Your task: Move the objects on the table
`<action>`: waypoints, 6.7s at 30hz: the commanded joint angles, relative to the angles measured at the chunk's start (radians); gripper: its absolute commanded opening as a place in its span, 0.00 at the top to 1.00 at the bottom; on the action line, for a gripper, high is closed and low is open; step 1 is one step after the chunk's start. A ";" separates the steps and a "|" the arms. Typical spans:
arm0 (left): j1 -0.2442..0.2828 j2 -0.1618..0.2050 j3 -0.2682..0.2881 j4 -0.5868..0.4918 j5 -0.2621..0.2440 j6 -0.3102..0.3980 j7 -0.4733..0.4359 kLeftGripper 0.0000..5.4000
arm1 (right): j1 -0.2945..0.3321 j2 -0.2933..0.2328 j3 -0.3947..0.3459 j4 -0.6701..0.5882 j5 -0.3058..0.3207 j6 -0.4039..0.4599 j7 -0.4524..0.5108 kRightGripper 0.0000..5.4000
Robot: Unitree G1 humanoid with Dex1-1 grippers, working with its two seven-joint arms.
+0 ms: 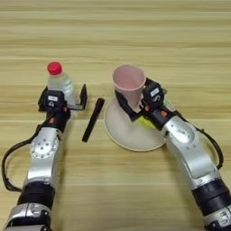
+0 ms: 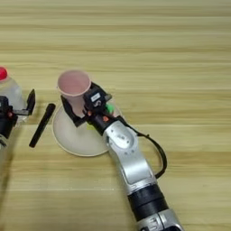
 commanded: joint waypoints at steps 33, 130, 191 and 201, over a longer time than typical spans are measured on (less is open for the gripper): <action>0.074 0.009 0.011 -0.131 0.012 0.067 0.006 0.00 | 0.076 -0.153 -0.427 0.151 0.031 -0.126 -0.271 0.19; 0.063 0.019 0.009 -0.217 0.020 0.136 0.004 0.00 | 0.333 -0.242 -0.311 -0.139 0.132 0.228 -0.037 0.00; 0.046 0.030 0.007 -0.529 -0.092 0.294 -0.078 0.42 | 0.338 -0.198 -0.008 -0.365 -0.009 0.037 0.014 0.00; 0.081 0.014 -0.042 -0.759 -0.199 0.444 -0.124 0.42 | 0.236 -0.157 0.116 -0.330 -0.111 0.045 0.002 0.00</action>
